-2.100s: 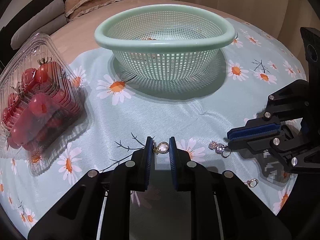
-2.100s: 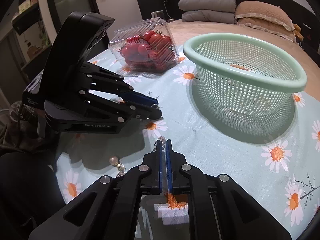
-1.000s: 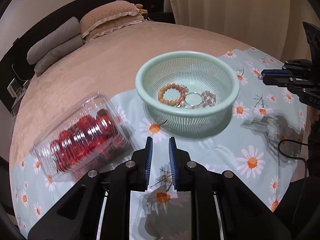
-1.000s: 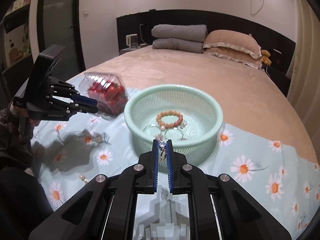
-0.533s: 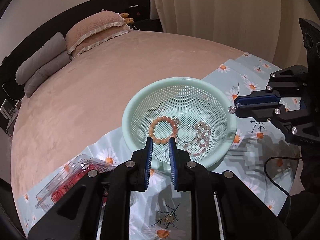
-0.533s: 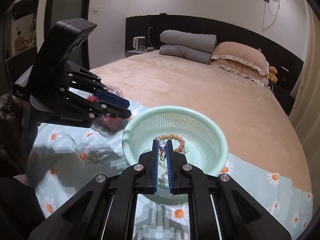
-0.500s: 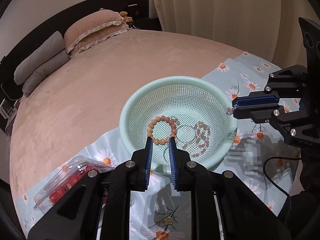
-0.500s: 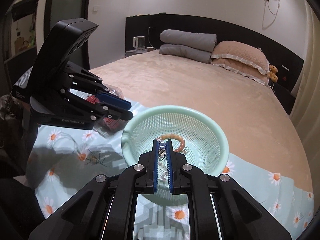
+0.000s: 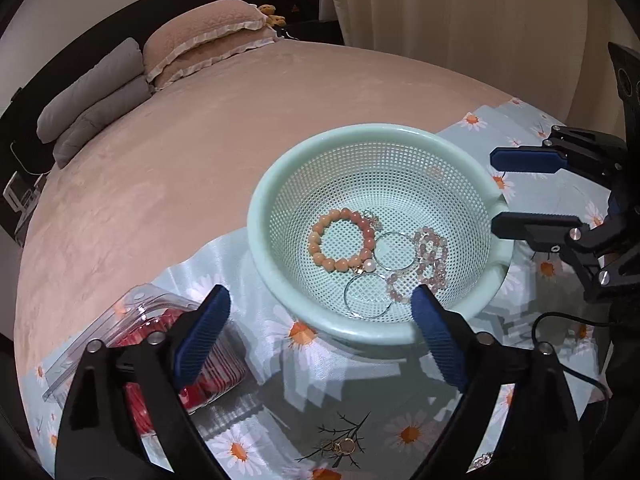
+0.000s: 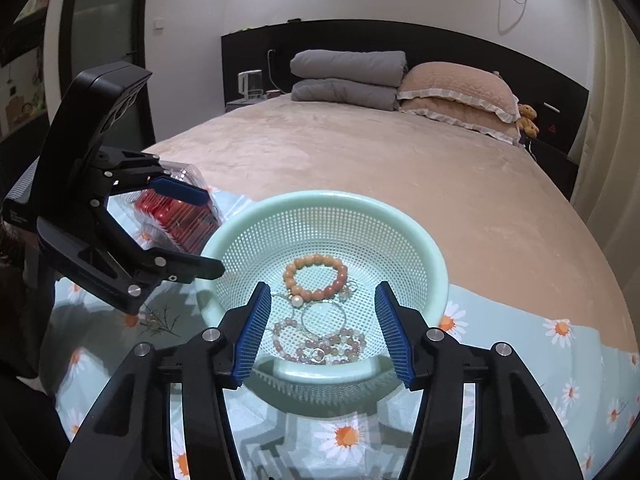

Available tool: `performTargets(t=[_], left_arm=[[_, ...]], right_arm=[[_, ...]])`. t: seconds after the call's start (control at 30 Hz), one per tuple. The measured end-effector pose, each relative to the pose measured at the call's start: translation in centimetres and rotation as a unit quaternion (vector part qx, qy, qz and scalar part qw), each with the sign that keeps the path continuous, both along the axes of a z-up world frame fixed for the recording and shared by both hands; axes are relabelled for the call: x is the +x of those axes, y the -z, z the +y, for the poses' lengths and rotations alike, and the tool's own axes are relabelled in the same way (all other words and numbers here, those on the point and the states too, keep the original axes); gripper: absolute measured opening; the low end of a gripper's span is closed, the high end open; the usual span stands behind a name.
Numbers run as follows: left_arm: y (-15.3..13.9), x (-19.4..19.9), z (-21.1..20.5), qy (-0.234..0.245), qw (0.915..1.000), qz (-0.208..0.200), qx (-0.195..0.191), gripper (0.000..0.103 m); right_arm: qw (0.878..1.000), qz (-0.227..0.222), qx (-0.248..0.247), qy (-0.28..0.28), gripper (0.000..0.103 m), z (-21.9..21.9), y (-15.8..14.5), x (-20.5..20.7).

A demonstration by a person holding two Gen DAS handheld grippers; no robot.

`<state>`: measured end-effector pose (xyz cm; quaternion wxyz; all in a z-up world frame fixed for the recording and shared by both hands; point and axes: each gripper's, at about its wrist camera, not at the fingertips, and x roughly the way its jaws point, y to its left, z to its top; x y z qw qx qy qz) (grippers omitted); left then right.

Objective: Organize jewelry
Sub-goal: 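Grasp the pearl earring with the left tool while the right tool grasps a silver charm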

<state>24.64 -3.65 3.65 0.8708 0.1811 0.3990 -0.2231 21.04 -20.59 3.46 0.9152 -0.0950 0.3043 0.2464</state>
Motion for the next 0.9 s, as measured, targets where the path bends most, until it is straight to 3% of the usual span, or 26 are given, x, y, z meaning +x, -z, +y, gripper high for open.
performTargets(t=[0.13, 0.3, 0.43, 0.6, 0.73, 0.83, 0.9], left_arm=[[0.7, -1.8, -0.1, 0.014, 0.9996, -0.007, 0.024, 0.096], [2.0, -4.3, -0.3, 0.028, 0.9987, -0.004, 0.042, 0.097], [3.5, -6.3, 0.1, 0.043, 0.9980, 0.011, 0.046, 0.097], [5.8, -9.0, 0.2, 0.075, 0.9949, 0.032, 0.059, 0.097], [6.6, -11.8, 0.2, 0.137, 0.9873, 0.039, 0.072, 0.097], [7.0, -13.9, 0.6, 0.177, 0.9790, 0.029, 0.098, 0.097], [7.0, -14.5, 1.0, 0.202, 0.9744, 0.046, 0.088, 0.097]], right_arm=[[0.999, -0.014, -0.001, -0.040, 0.067, -0.2, 0.3, -2.2], [0.992, -0.008, -0.035, -0.120, 0.069, 1.5, 2.0, -5.6], [0.980, 0.011, -0.079, -0.183, 0.069, 3.7, 4.1, -8.2], [0.971, 0.039, -0.067, -0.226, 0.069, 4.6, 5.8, -10.0], [0.968, 0.060, -0.072, -0.231, 0.068, 5.1, 7.0, -10.2], [0.965, 0.049, -0.068, -0.249, 0.067, 5.2, 7.4, -11.3], [0.962, 0.045, -0.065, -0.262, 0.066, 5.5, 7.6, -11.7]])
